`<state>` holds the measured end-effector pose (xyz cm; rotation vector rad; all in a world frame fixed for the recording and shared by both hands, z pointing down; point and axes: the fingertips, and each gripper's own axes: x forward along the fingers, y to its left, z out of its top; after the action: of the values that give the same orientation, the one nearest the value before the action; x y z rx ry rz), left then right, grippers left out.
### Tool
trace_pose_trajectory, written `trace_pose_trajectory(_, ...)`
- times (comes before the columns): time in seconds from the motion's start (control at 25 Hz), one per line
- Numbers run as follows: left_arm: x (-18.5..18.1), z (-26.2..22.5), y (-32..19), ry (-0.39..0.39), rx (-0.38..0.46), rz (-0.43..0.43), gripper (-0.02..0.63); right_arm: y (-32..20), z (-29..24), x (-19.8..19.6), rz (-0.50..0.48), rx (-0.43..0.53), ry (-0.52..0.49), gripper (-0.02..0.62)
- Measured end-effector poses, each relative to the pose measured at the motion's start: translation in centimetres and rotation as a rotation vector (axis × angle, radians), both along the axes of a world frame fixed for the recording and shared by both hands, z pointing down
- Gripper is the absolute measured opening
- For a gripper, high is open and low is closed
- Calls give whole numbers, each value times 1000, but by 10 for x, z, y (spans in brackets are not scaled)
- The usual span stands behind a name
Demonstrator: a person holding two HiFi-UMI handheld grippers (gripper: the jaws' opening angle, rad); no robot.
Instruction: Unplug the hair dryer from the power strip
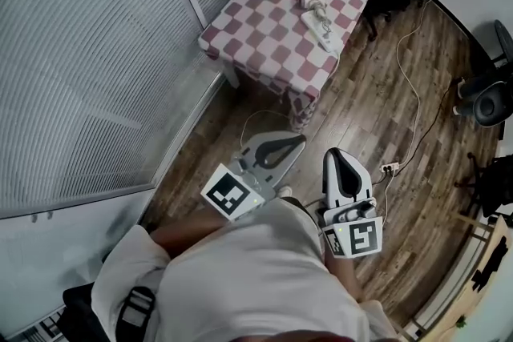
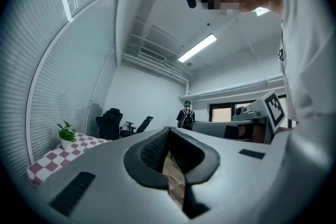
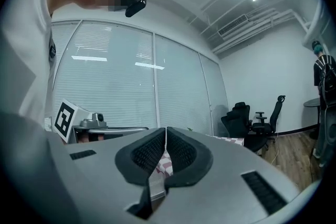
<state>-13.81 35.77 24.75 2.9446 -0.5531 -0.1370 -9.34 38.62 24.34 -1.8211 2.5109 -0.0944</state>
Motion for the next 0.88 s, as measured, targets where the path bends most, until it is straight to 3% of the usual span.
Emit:
trace_pose_trajectory(0.52,6,11,-12,-17,-28,38,31,-10,7,11,48,-8,4,34)
trace_pose_trajectory(0.88,42,12,-37,-21,-18,36,31,-38,12,44,41,-10,0,34)
